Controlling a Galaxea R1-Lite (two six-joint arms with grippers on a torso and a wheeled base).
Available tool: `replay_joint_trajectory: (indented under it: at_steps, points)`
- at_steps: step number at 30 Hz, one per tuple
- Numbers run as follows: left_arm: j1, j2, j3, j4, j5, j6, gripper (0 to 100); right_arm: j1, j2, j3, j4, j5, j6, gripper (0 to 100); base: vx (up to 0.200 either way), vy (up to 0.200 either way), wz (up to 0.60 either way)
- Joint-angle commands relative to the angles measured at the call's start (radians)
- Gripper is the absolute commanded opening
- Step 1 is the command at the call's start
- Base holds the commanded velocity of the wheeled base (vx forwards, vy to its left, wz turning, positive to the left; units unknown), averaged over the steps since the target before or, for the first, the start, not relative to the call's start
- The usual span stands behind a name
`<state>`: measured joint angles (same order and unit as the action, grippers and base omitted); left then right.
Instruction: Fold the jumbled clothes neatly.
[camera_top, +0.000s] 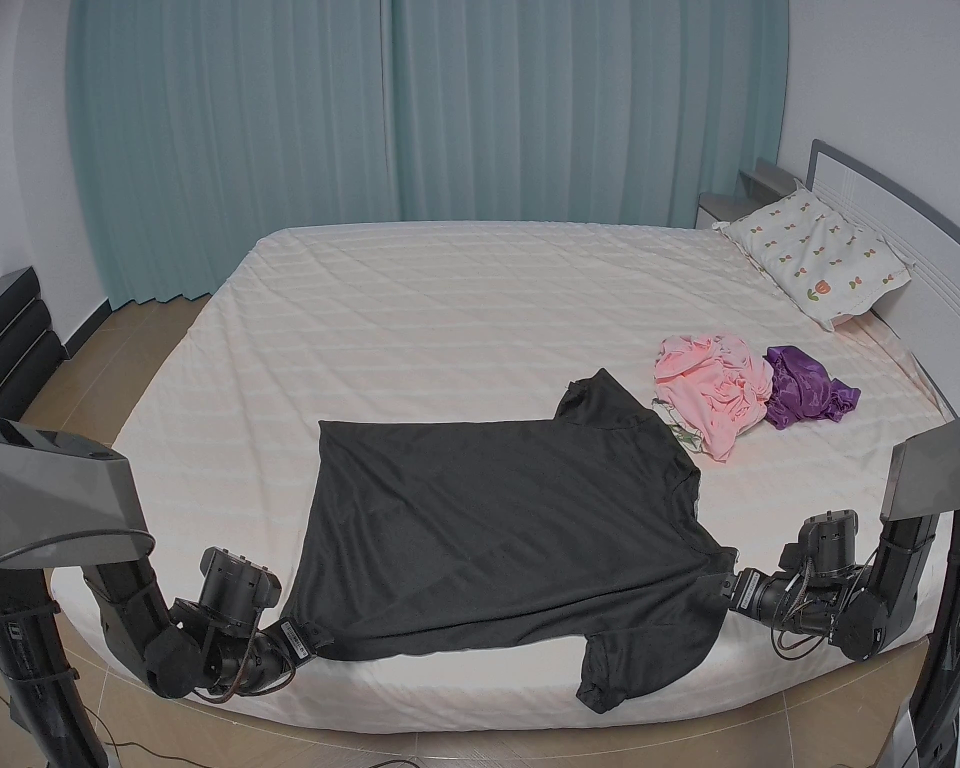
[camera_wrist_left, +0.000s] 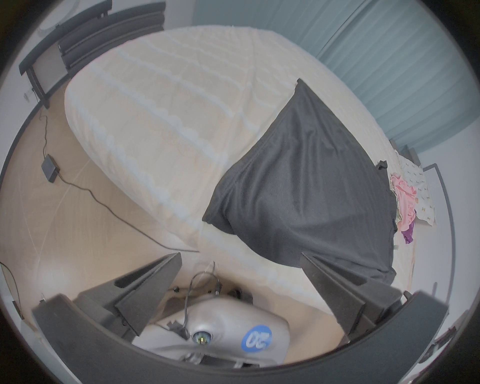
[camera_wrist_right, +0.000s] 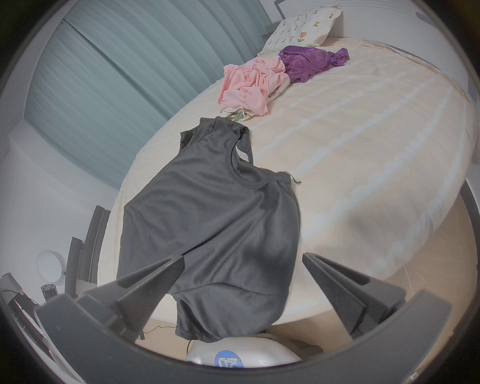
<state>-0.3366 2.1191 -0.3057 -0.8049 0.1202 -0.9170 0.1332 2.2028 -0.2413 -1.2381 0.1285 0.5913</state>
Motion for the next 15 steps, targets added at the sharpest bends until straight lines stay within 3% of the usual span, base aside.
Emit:
replay_joint_trajectory:
  at_steps: [1,5,10,15]
  points:
    - [-0.042,0.143,-0.006,-0.100,0.082,0.001,100,0.000,0.002,-0.007,-0.001,0.000,0.009,100,0.000,0.000,0.00]
    - [-0.050,0.174,-0.018,-0.172,0.099,0.007,100,0.000,0.003,-0.010,-0.001,0.000,0.010,100,0.000,0.000,0.00]
    - [-0.050,0.200,-0.075,-0.168,0.111,0.014,100,0.002,0.002,-0.010,-0.003,0.002,0.010,100,0.000,0.000,0.00]
    - [-0.050,0.259,-0.111,-0.175,0.202,0.063,100,0.005,0.003,-0.007,-0.001,0.002,0.009,100,0.000,0.000,0.00]
